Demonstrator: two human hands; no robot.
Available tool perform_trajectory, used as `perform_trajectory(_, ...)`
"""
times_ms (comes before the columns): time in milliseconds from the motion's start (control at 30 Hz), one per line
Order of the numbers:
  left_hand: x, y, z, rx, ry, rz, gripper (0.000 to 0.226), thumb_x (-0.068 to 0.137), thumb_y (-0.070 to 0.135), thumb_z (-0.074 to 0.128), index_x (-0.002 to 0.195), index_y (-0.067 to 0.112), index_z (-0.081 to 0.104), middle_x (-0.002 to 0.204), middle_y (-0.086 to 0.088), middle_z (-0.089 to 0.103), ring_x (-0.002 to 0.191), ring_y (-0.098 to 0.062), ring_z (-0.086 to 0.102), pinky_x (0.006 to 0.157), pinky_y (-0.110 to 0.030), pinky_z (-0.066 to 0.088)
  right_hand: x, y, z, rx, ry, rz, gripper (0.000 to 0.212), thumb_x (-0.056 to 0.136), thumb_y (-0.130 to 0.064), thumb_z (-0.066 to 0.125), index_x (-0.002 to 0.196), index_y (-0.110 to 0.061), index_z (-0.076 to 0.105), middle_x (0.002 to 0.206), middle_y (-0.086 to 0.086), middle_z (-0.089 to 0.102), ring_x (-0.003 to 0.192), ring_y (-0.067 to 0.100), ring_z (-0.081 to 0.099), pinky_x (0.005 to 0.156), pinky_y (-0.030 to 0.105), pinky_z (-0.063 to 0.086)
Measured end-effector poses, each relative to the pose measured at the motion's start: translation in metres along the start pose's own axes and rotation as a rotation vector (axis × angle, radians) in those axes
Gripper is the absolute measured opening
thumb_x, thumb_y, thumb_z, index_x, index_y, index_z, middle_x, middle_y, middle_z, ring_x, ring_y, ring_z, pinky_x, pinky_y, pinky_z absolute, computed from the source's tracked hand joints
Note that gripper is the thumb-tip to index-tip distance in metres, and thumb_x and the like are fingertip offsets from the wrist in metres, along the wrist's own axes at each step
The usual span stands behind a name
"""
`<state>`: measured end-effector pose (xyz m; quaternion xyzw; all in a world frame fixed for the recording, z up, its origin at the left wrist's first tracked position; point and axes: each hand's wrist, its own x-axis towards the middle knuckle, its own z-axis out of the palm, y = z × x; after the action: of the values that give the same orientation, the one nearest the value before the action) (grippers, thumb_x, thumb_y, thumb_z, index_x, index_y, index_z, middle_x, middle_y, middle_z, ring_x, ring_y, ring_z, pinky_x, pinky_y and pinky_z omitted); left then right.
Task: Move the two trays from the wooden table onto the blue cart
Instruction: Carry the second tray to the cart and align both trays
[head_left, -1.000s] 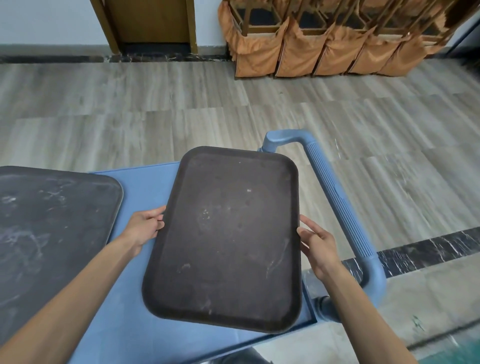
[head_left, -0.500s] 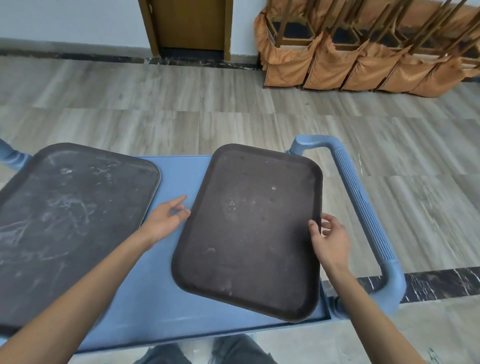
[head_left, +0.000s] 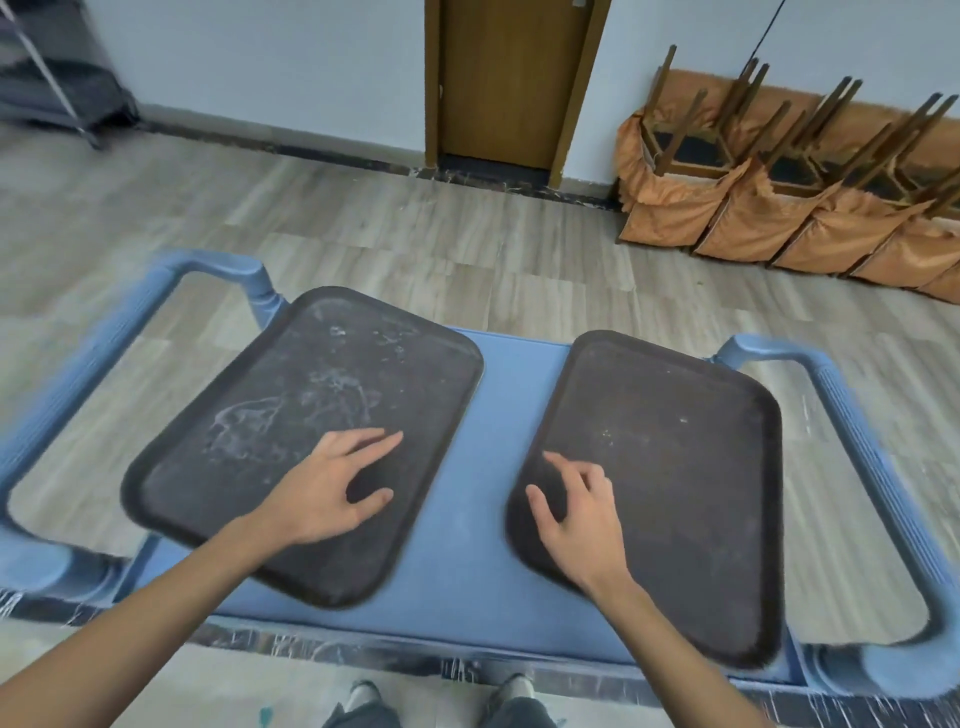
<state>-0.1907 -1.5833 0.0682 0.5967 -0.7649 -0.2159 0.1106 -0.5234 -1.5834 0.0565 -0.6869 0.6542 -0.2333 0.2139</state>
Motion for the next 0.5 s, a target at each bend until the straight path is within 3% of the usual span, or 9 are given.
perform_trajectory(167, -0.057, -0.060, -0.009, 0.089, -0.069, 0.028, 0.069, 0.083, 0.061, 0.056, 0.146, 0.041, 0.037, 0.141, 0.014, 0.046, 0.130, -0.009, 0.034, 0.110, -0.026, 0.032, -0.005, -0.060, 0.061, 0.186, -0.163, 0.090, 0.049, 0.093, -0.028, 0.066, 0.139, -0.020, 0.051, 0.120, 0.005, 0.050, 0.098, 0.020, 0.061, 0.095, 0.034, 0.048)
perform_trajectory(267, -0.083, -0.084, -0.012, 0.065, -0.111, 0.034, 0.071, 0.078, 0.061, 0.060, 0.144, 0.041, 0.042, 0.130, 0.019, 0.047, 0.125, -0.003, 0.033, 0.107, -0.021, 0.031, -0.008, -0.083, 0.088, 0.262, -0.220, 0.184, 0.052, 0.092, -0.020, 0.066, 0.141, -0.016, 0.047, 0.123, 0.010, 0.054, 0.090, 0.017, 0.062, 0.088, 0.024, 0.046)
perform_trajectory(500, -0.118, -0.125, -0.010, 0.081, -0.195, 0.065, 0.050, 0.082, 0.046, 0.065, 0.131, 0.038, 0.056, 0.117, 0.021, 0.053, 0.113, -0.002, 0.044, 0.100, -0.025, 0.040, -0.026, -0.114, 0.126, 0.312, -0.283, 0.283, 0.064, 0.092, -0.012, 0.065, 0.149, -0.014, 0.035, 0.132, 0.008, 0.052, 0.101, 0.015, 0.060, 0.084, 0.017, 0.040)
